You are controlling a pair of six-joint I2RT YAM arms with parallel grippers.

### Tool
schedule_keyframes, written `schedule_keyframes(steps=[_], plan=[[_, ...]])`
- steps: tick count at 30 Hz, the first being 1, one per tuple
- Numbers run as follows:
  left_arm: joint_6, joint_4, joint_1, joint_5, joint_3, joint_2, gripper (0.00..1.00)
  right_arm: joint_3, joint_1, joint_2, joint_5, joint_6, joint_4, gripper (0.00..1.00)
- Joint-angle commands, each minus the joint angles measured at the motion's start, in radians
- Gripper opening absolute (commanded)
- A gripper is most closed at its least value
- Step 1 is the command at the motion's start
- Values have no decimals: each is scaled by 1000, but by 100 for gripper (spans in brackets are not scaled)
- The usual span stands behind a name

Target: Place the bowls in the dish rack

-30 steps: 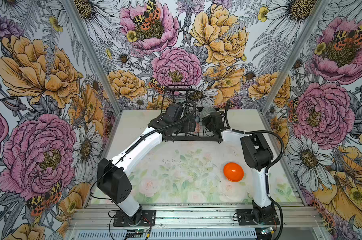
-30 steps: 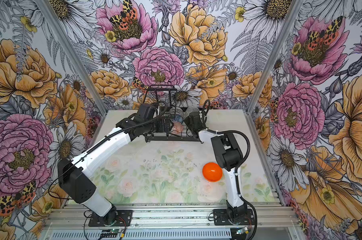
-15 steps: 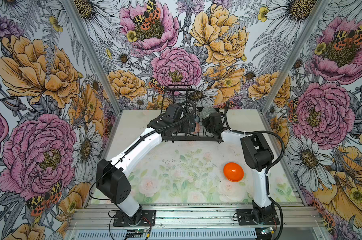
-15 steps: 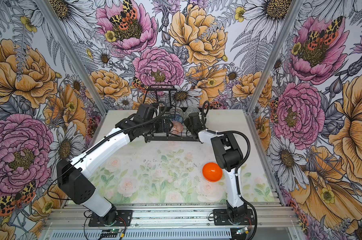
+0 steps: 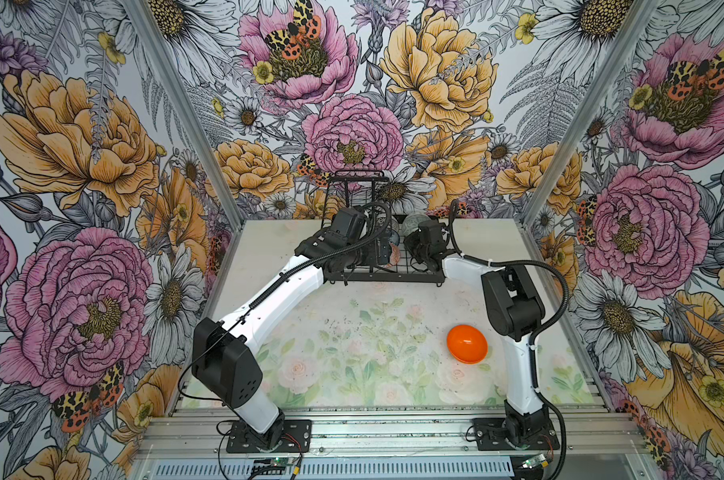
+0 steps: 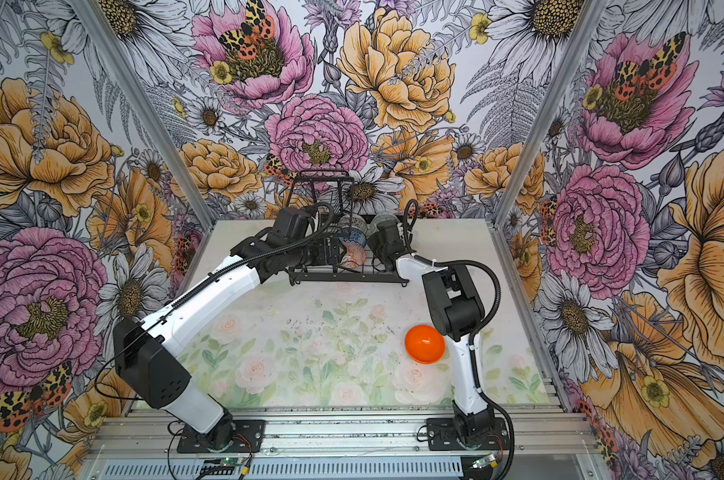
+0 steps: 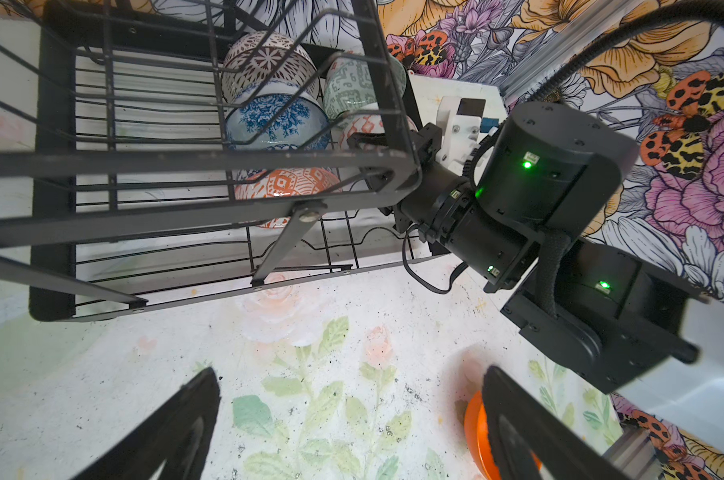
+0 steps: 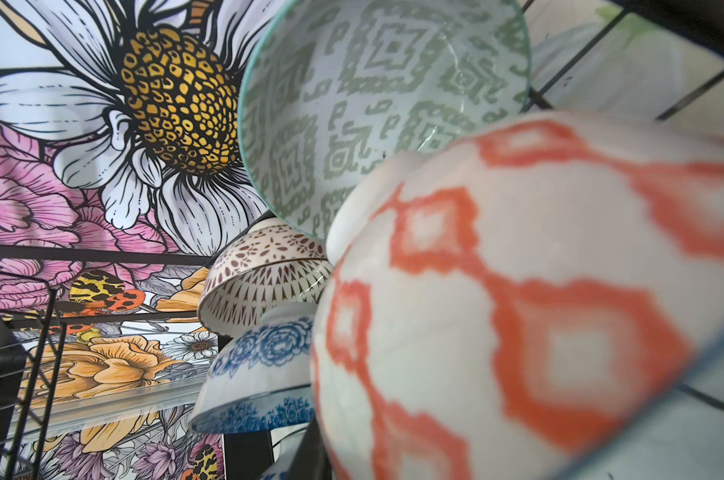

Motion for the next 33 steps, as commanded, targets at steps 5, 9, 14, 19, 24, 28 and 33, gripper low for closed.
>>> schedule_keyframes(steps=[5,9,14,19,24,28,33], plan=[[-16,30,1,17,0,-22,99,35,-34,58,38,47,-106,20],[-16,29,1,16,1,-20,99,50,-41,74,35,58,-115,22],[-14,29,1,16,1,-18,99,62,-43,80,50,67,-124,25],[-14,29,1,18,7,-12,99,65,-48,87,56,96,-124,26],[-16,29,1,18,12,-8,99,84,-55,96,52,98,-124,30],[-15,29,2,18,16,-3,99,109,-62,104,48,97,-124,32],[-14,29,3,17,23,1,99,131,-68,109,46,89,-126,36]])
